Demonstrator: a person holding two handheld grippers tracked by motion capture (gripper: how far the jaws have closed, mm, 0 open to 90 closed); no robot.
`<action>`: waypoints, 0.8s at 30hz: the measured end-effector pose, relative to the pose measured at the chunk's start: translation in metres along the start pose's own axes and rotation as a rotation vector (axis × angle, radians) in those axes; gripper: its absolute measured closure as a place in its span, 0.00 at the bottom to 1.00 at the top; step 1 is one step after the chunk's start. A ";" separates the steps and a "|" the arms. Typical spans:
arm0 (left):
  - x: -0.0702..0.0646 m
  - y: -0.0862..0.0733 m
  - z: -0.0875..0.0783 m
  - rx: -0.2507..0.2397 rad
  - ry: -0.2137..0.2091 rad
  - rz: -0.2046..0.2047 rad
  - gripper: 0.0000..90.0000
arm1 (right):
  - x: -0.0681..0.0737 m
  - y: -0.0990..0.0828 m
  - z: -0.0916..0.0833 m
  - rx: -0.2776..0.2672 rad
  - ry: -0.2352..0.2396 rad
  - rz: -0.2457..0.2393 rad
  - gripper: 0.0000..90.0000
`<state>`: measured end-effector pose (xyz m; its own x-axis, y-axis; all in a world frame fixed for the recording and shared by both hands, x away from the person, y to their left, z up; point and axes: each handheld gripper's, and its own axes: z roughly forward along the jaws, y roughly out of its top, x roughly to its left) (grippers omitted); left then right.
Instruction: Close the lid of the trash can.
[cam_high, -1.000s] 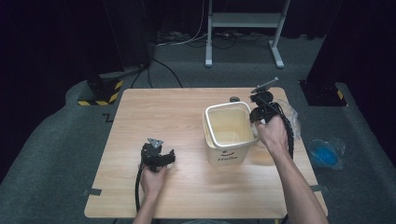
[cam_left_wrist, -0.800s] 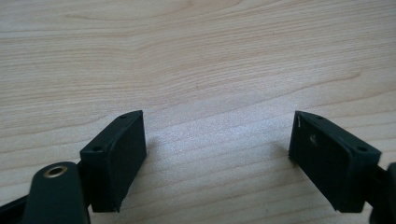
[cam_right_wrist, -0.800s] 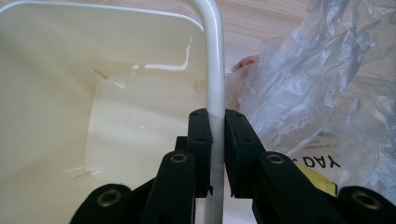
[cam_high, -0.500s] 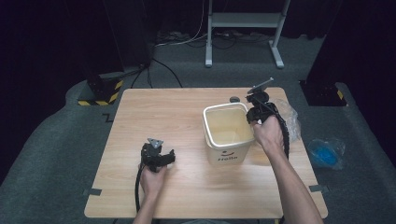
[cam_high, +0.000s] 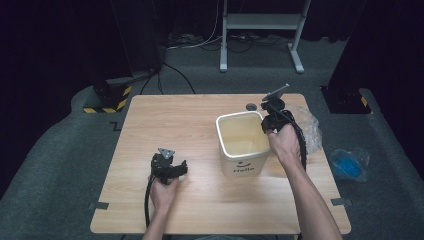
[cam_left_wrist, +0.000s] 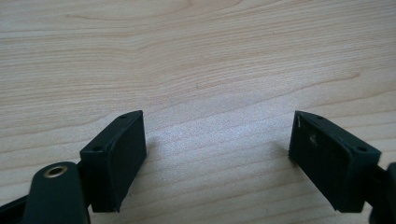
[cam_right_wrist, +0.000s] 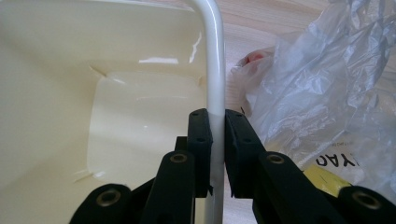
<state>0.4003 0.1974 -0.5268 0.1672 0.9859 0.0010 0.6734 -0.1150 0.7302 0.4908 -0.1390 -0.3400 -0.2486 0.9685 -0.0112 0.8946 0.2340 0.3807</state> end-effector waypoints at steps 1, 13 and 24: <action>0.000 0.000 0.000 0.000 0.000 0.000 0.21 | 0.000 0.000 0.000 0.004 -0.001 -0.001 0.90; 0.000 0.000 0.000 -0.002 0.000 -0.002 0.21 | 0.001 0.002 0.004 0.013 -0.005 0.007 0.90; 0.000 0.000 0.000 -0.001 0.001 -0.002 0.21 | -0.001 0.002 0.004 0.022 -0.014 0.025 0.90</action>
<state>0.4004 0.1973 -0.5268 0.1654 0.9862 0.0000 0.6729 -0.1128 0.7311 0.4941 -0.1387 -0.3434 -0.2206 0.9753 -0.0150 0.9084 0.2110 0.3610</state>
